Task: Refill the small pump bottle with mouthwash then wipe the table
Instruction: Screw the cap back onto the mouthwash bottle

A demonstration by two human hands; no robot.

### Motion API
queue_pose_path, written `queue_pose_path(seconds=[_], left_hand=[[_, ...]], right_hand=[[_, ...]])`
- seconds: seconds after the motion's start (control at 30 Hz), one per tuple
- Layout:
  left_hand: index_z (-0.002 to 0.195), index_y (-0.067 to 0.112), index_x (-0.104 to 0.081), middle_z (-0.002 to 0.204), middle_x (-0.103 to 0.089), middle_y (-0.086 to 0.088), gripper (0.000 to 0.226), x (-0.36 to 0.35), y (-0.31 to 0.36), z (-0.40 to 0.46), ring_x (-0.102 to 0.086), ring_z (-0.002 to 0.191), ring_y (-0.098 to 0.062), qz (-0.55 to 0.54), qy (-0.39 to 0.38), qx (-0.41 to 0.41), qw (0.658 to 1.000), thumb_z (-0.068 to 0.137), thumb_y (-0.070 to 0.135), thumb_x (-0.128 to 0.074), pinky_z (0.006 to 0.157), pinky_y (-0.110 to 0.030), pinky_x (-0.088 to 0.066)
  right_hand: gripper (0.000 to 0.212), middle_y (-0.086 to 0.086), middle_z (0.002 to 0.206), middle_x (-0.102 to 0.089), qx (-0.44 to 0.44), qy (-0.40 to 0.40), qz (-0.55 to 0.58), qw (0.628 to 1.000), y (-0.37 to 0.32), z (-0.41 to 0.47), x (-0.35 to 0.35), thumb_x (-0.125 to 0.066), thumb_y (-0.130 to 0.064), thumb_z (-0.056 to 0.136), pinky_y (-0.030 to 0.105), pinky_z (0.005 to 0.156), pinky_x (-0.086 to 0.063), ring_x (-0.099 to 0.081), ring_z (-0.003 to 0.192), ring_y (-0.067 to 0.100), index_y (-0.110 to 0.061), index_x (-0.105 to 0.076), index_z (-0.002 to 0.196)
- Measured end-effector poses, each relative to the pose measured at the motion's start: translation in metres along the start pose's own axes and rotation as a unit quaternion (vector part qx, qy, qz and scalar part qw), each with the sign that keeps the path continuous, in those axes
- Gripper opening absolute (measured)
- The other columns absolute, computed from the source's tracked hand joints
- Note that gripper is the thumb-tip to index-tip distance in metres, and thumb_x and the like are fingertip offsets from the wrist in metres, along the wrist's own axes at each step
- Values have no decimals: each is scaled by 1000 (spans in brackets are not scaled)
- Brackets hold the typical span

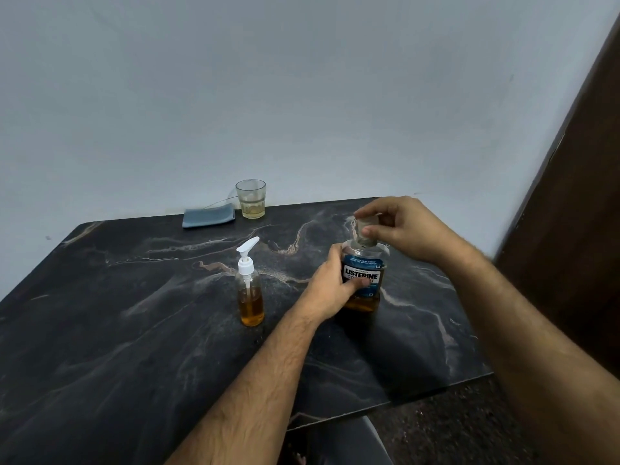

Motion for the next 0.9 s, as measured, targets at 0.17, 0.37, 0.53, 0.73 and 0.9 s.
queue_pose_path(seconds=[0.17, 0.37, 0.53, 0.73, 0.9], left_hand=[[129, 40, -34, 130, -59, 8, 63, 2, 0, 0, -56, 120, -10, 0, 2, -1, 1000, 83, 34, -76, 106, -47, -45], [124, 41, -35, 127, -61, 8, 57, 2, 2, 0, -58, 117, -11, 4, -7, -6, 1000, 84, 34, -75, 104, -47, -46], [116, 44, -35, 124, -62, 7, 51, 3, 3, -3, -60, 112, -11, 11, -14, -18, 1000, 84, 36, -73, 101, -47, -49], [124, 40, -35, 125, -60, 10, 53, 1, 5, -6, -58, 113, -10, 9, -24, -26, 999, 85, 41, -71, 102, -45, -47], [130, 35, -34, 125, -59, 10, 56, 0, 6, -5, -57, 113, -10, 15, -40, -27, 999, 88, 39, -69, 100, -39, -46]], right_hand=[[28, -17, 91, -69, 13, -5, -106, 994, -13, 8, 7, -83, -24, 77, 26, 82, -53, -64, 89, 0, -28, -75, 104], [35, -28, 82, -59, -2, -99, -188, 977, -20, 18, 4, -81, -24, 78, 14, 65, -39, -56, 78, -7, -30, -73, 112], [31, -17, 84, -63, -5, -121, -258, 959, -28, 24, 0, -82, -29, 77, 21, 67, -42, -57, 78, -1, -22, -74, 106], [60, -2, 66, -58, -66, -32, -459, 885, -28, 30, 0, -60, -76, 75, 29, 53, -37, -51, 61, 13, -18, -53, 63], [76, -4, 91, -69, -112, -184, -380, 899, -17, 28, -7, -57, -82, 70, 37, 76, -54, -68, 76, 14, -18, -64, 110]])
Point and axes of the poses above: each hand's wrist, its own z-axis towards the middle knuckle, its own x-axis out of the back of the hand, y = z × x, the point moved 9 cm from there along z, towards the middle knuckle
